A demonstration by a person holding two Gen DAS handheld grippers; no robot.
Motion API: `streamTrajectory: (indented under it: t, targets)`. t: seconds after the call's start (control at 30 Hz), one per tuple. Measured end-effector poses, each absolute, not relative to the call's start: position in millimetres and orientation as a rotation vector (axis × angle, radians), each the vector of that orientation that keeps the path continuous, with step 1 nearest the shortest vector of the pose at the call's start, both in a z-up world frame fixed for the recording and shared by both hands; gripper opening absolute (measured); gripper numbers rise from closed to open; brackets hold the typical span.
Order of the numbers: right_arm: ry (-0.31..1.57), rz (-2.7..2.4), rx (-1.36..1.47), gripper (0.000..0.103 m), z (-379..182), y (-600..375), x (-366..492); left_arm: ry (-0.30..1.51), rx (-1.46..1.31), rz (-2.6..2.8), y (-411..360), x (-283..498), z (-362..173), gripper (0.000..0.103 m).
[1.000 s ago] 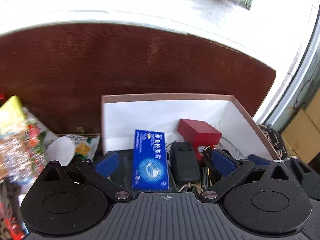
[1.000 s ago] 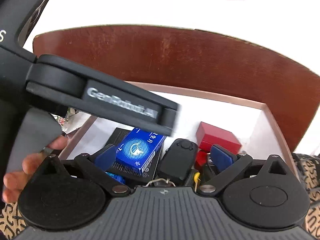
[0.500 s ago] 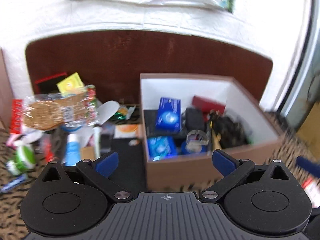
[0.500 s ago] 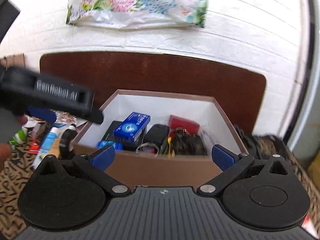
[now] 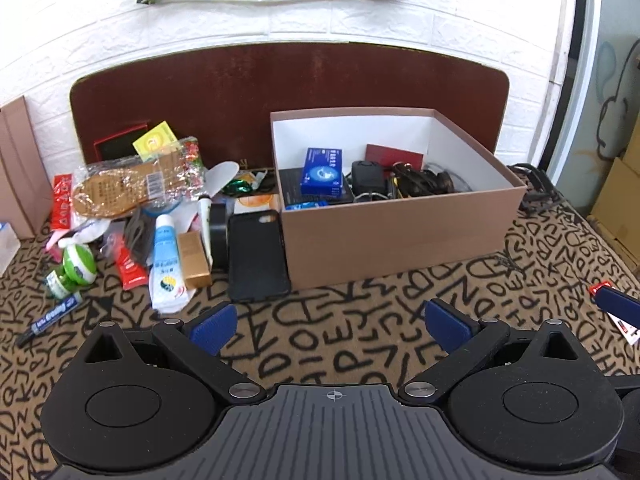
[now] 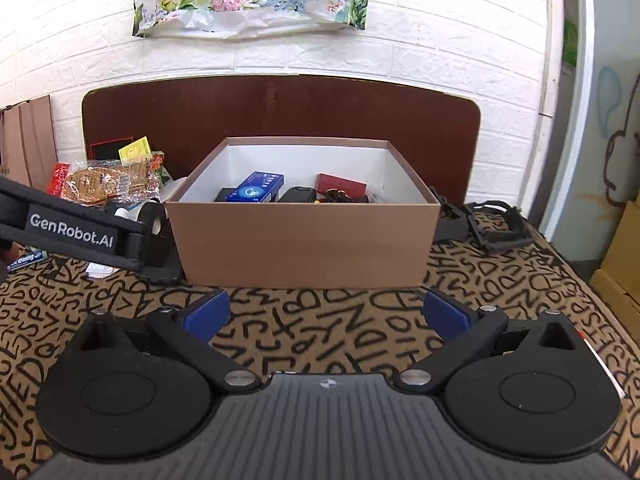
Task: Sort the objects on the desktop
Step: 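Withdraw the left tool up and away from the cardboard box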
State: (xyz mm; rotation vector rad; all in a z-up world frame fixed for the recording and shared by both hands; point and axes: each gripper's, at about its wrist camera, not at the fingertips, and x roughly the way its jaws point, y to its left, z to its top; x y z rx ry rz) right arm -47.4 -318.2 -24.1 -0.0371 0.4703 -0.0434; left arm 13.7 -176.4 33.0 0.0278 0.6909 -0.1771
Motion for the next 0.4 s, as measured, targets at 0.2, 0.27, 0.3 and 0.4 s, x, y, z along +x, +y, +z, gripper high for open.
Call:
streamTrajectory:
  t: [0.2, 0.27, 0.3, 0.4]
  targets:
    - [0.446, -0.037, -0.041, 0.102, -17.1, -311.2, -58.0, 0.679, 0.037, -0.194, -177.2, 1.8, 37.7, 0.103]
    - [0.441, -0.035, -0.043, 0.102, -15.5, -309.3, -60.2, 0.682, 0.036, -0.201, -177.5, 1.2, 38.5, 0.103]
    - [0.440, -0.036, -0.043, 0.103, -15.2, -308.5, -60.5, 0.683, 0.037, -0.205, -177.8, 1.3, 38.6, 0.103]
    - [0.440, -0.037, -0.041, 0.103, -14.7, -307.2, -62.2, 0.675, 0.048, -0.217, -178.9, -0.3, 38.7, 0.103]
